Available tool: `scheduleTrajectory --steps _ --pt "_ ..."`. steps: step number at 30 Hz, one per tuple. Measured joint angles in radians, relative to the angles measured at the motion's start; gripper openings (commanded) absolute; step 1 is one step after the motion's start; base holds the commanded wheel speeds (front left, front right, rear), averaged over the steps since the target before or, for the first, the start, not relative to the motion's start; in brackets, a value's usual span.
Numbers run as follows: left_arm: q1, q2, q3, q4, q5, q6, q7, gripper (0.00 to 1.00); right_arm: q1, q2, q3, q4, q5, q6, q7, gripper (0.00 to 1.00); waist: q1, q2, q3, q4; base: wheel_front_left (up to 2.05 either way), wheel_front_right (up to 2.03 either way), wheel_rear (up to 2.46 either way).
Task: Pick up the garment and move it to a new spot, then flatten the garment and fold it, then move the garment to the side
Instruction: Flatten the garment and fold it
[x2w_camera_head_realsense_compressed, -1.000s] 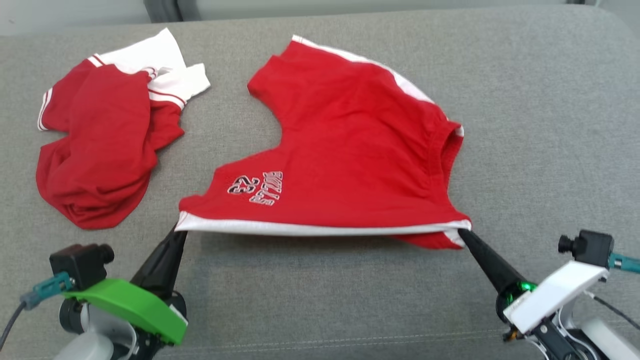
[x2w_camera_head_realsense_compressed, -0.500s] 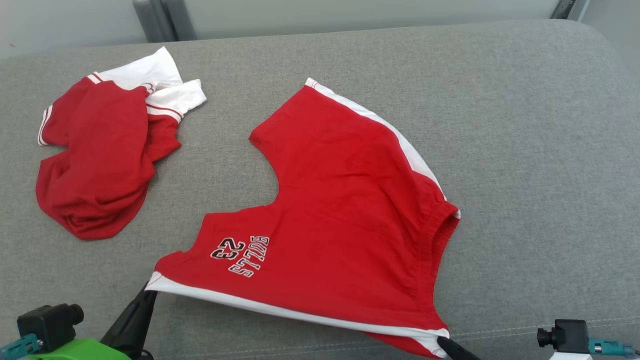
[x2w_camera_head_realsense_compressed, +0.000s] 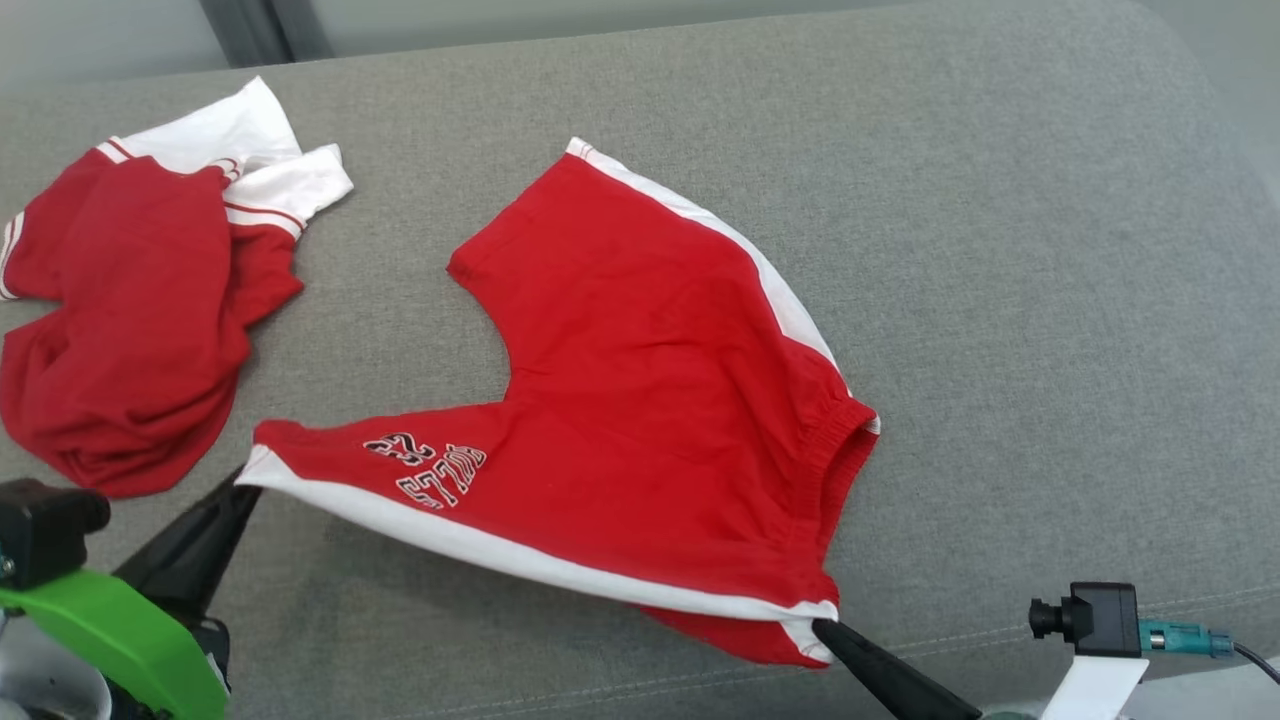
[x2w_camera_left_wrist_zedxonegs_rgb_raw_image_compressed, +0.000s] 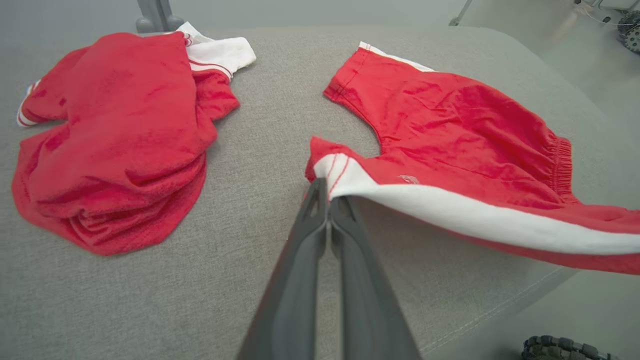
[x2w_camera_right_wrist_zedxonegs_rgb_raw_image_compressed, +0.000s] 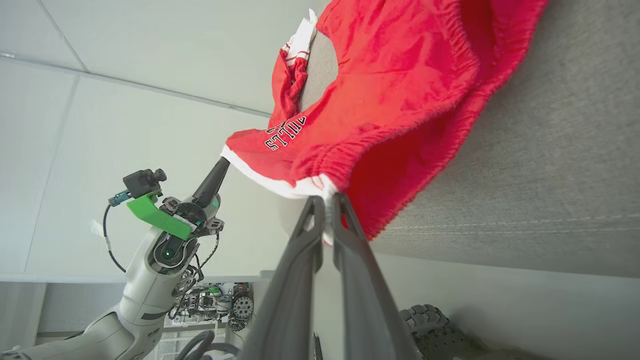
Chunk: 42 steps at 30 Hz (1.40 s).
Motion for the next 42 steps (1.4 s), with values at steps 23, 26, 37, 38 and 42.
scheduleTrajectory --steps 23,26,37,38,42 --pt "-0.5 0.191 0.002 -0.129 0.093 0.0 0.547 0.0 -0.276 0.23 -0.014 0.186 0.084 0.001 0.007 0.0 0.0 0.0 0.228 -0.188 0.0 0.0 0.0" --pt "-0.55 0.178 -0.024 -0.119 0.097 0.0 0.602 0.0 -0.292 0.246 -0.014 0.219 0.089 0.01 0.007 0.0 0.0 0.0 0.249 -0.222 0.0 0.0 0.0" --pt "-0.751 0.09 -0.098 -0.028 0.137 -0.02 0.764 0.0 -0.343 0.298 -0.022 0.242 0.118 0.041 0.007 0.0 0.0 0.0 0.299 -0.32 0.0 0.0 0.0" --pt "-0.767 0.08 -0.105 -0.018 0.151 -0.02 0.777 0.0 -0.345 0.3 -0.023 0.242 0.122 0.042 0.007 0.0 0.0 0.0 0.302 -0.325 0.0 0.0 0.0" --pt "-0.83 0.028 -0.141 0.022 0.18 -0.039 0.818 0.0 -0.354 0.3 -0.025 0.242 0.123 0.046 0.007 0.0 0.0 0.0 0.309 -0.34 0.0 0.0 0.0"
